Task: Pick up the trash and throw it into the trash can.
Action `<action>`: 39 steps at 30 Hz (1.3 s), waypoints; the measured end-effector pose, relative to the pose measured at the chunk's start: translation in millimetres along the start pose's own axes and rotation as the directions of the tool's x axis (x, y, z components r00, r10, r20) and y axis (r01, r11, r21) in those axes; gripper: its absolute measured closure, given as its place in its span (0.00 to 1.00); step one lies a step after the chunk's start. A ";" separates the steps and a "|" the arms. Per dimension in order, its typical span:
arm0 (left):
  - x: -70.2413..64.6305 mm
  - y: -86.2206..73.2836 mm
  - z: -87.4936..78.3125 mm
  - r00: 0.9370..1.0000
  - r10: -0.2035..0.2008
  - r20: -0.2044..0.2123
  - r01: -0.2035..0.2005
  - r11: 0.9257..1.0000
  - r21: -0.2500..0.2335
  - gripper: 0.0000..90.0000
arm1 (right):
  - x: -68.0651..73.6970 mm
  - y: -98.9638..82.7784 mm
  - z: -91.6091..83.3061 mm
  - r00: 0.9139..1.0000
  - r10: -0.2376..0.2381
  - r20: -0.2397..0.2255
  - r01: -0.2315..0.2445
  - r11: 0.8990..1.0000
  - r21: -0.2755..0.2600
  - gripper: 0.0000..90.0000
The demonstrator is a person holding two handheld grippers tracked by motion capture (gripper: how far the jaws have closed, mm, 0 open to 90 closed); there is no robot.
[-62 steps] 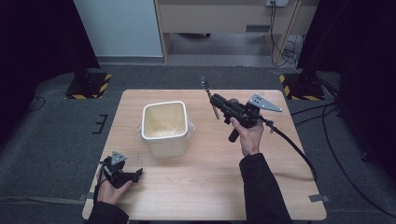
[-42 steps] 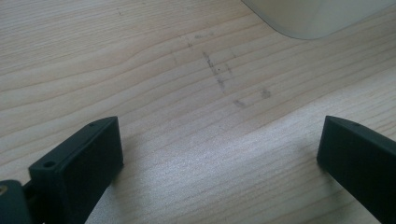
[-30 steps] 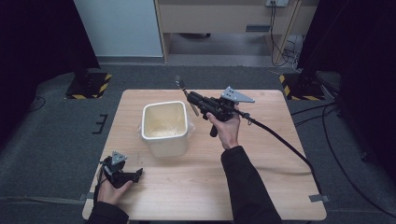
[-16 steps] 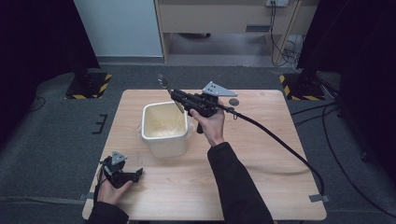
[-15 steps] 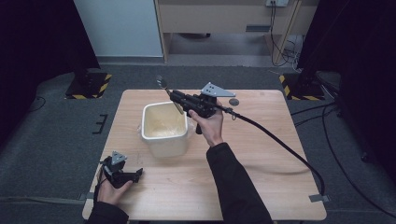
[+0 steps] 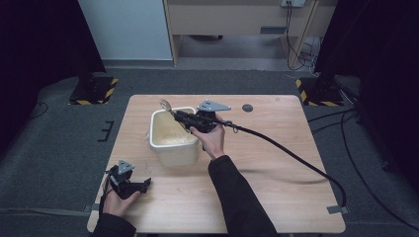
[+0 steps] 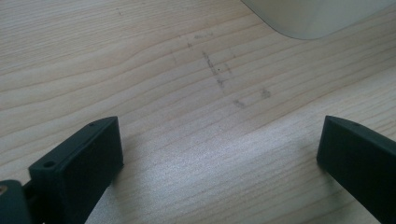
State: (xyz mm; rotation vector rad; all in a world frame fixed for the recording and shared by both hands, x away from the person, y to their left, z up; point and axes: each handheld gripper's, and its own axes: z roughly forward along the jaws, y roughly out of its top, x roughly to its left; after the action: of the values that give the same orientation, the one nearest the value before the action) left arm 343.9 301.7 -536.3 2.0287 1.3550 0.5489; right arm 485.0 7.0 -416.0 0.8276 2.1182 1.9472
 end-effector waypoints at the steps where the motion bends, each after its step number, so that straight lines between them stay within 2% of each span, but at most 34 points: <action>1: 0.1 0.0 -0.1 1.000 0.001 0.000 -0.001 1.000 0.001 0.00 | -0.1 -1.1 0.7 1.000 -0.001 0.003 0.001 1.000 0.008 0.85; 3: 0.0 0.0 0.0 1.000 0.000 0.000 0.000 1.000 0.000 0.00 | -0.7 -3.4 2.8 1.000 0.028 -0.008 -0.027 0.999 0.035 0.76; 7: 0.0 0.0 0.0 1.000 0.000 0.000 0.000 1.000 0.000 0.00 | 0.1 -5.9 2.5 1.000 0.017 0.007 -0.017 0.999 0.046 0.68; 11: 0.0 0.0 0.0 1.000 0.000 0.000 0.000 1.000 0.000 0.00 | 1.8 -0.5 -4.5 1.000 0.008 0.013 -0.008 1.000 0.003 0.55; 13: 0.0 0.0 -0.1 1.000 0.001 0.000 -0.001 1.000 0.001 0.00 | 2.6 6.9 -11.4 0.999 -0.013 0.039 0.013 1.000 -0.022 0.44; 18: 0.0 0.0 -0.1 1.000 0.001 0.000 -0.001 1.000 0.000 0.00 | 7.8 22.3 -30.0 0.997 -0.050 0.061 0.053 0.998 -0.040 0.36; 21: 0.0 -0.1 -0.2 1.000 0.002 0.002 -0.002 1.000 0.001 0.00 | 11.5 30.3 -44.8 0.994 -0.074 0.083 0.078 0.996 -0.050 0.34; 24: 0.0 -0.1 -0.2 1.000 0.002 0.002 -0.002 1.000 0.001 0.00 | 7.6 33.7 -64.1 0.993 -0.050 0.109 0.059 0.994 -0.089 0.34; 26: 0.0 -0.1 -0.2 1.000 0.003 0.002 -0.003 1.000 0.001 0.00 | 4.0 33.6 -79.0 0.990 -0.059 0.130 0.072 0.992 -0.101 0.33; 29: 0.0 -0.2 -0.3 1.000 0.003 0.003 -0.003 1.000 0.000 0.00 | -1.2 29.8 -100.8 0.986 -0.057 0.155 0.075 0.991 -0.112 0.31; 30: 0.0 -0.1 -0.3 1.000 0.003 0.003 -0.003 1.000 0.001 0.00 | -4.4 26.5 -112.9 0.983 -0.049 0.174 0.070 0.991 -0.118 0.30; 35: -0.1 -0.2 -0.3 1.000 0.003 0.004 -0.003 1.000 0.001 0.00 | -15.6 13.4 -148.2 0.971 -0.029 0.237 0.059 0.991 -0.117 0.27; 39: 0.0 -0.2 -0.4 1.000 0.004 0.004 -0.004 1.000 0.002 0.00 | -21.9 4.8 -169.7 0.962 -0.027 0.271 0.059 0.992 -0.111 0.24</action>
State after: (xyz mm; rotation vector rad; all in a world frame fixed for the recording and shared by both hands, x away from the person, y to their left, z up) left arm 343.5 301.9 -536.1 2.0334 1.3494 0.5459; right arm 426.3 -152.0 -392.0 0.9533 1.8327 1.8010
